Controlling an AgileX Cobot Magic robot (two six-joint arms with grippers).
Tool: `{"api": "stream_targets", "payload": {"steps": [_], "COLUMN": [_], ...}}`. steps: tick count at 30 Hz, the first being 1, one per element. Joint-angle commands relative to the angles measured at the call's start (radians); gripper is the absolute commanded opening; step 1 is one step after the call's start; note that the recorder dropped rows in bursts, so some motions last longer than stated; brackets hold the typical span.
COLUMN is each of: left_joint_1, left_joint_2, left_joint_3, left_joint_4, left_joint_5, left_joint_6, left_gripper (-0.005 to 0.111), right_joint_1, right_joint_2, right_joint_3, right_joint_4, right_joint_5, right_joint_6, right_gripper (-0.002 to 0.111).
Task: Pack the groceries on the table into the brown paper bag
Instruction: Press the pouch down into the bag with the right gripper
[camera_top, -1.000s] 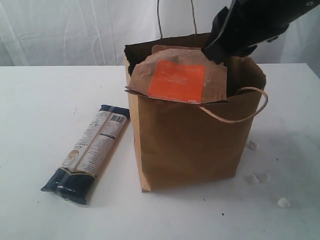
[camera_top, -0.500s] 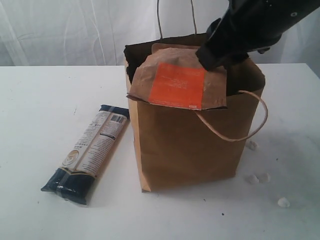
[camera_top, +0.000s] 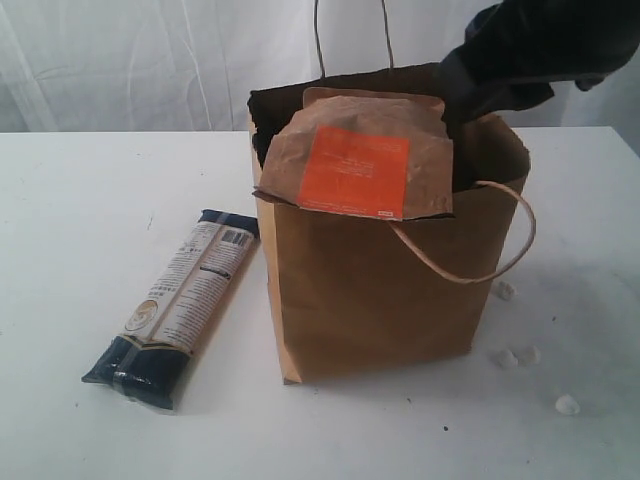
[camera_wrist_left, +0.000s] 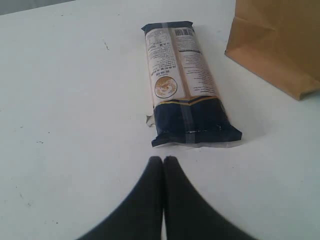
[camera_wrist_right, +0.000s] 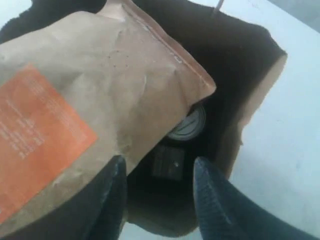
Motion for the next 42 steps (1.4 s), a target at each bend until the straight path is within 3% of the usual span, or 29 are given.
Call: {"api": "stream_targets", "payload": {"steps": [1, 7, 19, 29, 42], "left_joint_1": [0.001, 0.001, 0.001, 0.001, 0.001], "left_joint_2": [-0.004, -0.004, -0.004, -0.004, -0.004], "left_joint_3": [0.003, 0.003, 0.003, 0.003, 0.003], "left_joint_4": [-0.004, -0.004, -0.004, -0.004, -0.004], "left_joint_5": [0.003, 0.003, 0.003, 0.003, 0.003], "left_joint_6": [0.000, 0.000, 0.000, 0.000, 0.000], "left_gripper": [0.000, 0.000, 0.000, 0.000, 0.000], "right_joint_1": [-0.036, -0.099, -0.113, -0.152, -0.181], "right_joint_2": [-0.007, -0.007, 0.034, 0.060, 0.062], "right_joint_3": [0.002, 0.002, 0.002, 0.004, 0.129], "right_joint_4": [0.000, 0.144, 0.340, 0.340, 0.463], "right_joint_5": [0.018, 0.018, -0.003, 0.006, -0.068], "right_joint_6": [0.044, 0.059, 0.032, 0.026, -0.025], "right_gripper": [0.043, 0.057, 0.057, 0.057, 0.057]}}
